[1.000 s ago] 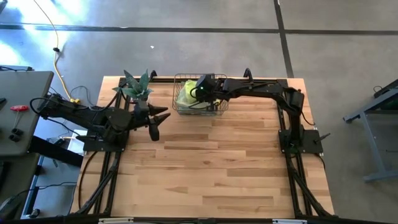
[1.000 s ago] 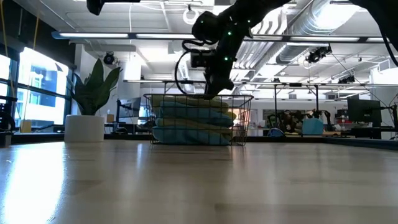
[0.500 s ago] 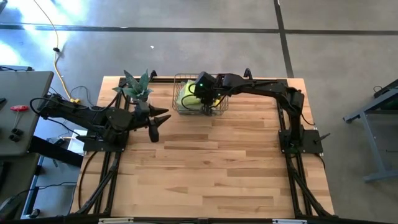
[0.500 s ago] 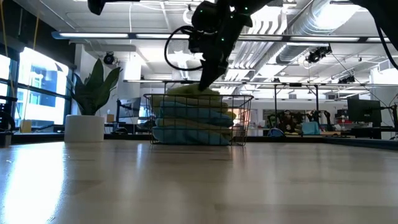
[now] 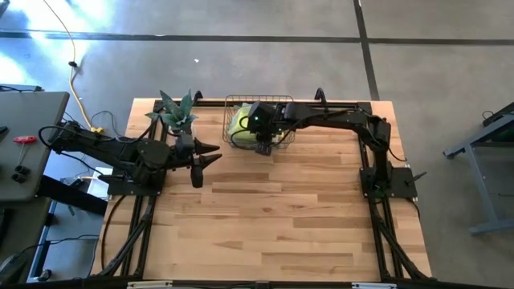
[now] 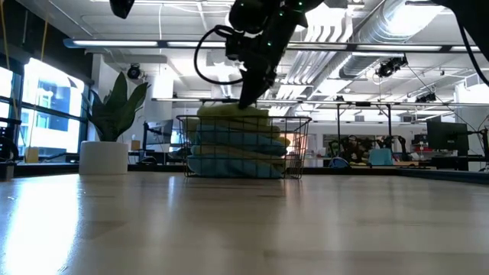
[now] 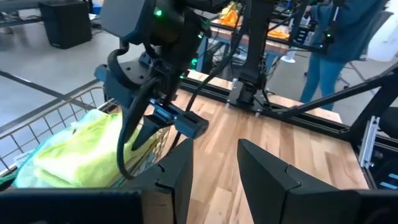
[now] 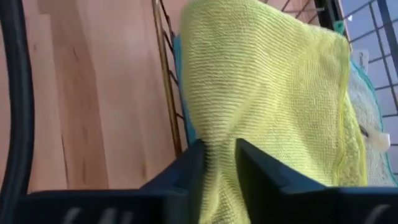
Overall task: Fold microfiber towels
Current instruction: Return to Home Position
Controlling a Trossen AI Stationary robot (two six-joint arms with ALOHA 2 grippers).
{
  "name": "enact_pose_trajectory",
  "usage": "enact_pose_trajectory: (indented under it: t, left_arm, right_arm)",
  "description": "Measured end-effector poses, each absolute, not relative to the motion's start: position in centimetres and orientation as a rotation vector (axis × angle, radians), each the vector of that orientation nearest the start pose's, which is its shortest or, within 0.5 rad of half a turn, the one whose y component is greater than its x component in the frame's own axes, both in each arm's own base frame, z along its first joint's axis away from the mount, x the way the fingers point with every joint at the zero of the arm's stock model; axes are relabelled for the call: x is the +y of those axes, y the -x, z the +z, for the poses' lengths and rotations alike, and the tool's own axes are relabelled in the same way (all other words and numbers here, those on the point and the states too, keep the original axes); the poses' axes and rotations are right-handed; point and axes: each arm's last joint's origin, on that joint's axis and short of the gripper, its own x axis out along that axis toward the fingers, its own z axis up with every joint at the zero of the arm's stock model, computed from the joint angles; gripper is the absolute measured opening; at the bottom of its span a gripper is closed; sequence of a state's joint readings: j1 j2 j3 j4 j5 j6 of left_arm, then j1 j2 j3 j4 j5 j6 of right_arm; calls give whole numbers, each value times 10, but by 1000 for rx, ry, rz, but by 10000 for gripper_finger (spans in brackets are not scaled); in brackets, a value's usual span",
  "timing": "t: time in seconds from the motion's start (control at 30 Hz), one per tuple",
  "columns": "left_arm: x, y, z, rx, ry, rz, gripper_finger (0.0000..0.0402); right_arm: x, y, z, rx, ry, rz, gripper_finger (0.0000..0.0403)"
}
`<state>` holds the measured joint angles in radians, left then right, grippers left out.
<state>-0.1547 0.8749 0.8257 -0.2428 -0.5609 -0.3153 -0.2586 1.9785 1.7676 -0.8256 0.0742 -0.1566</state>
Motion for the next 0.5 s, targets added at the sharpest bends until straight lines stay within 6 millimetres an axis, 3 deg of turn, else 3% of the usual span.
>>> enact_pose_trajectory:
  t: [0.27, 0.5]
  left_arm:
    - [-14, -187, 327, 208, 212, 441, 115]
    - [-6, -196, 322, 239, 151, 507, 115]
  right_arm:
    - [-110, -406, 279, 1043, 0, -250, 170]
    - [-103, -379, 336, 919, -48, -293, 180]
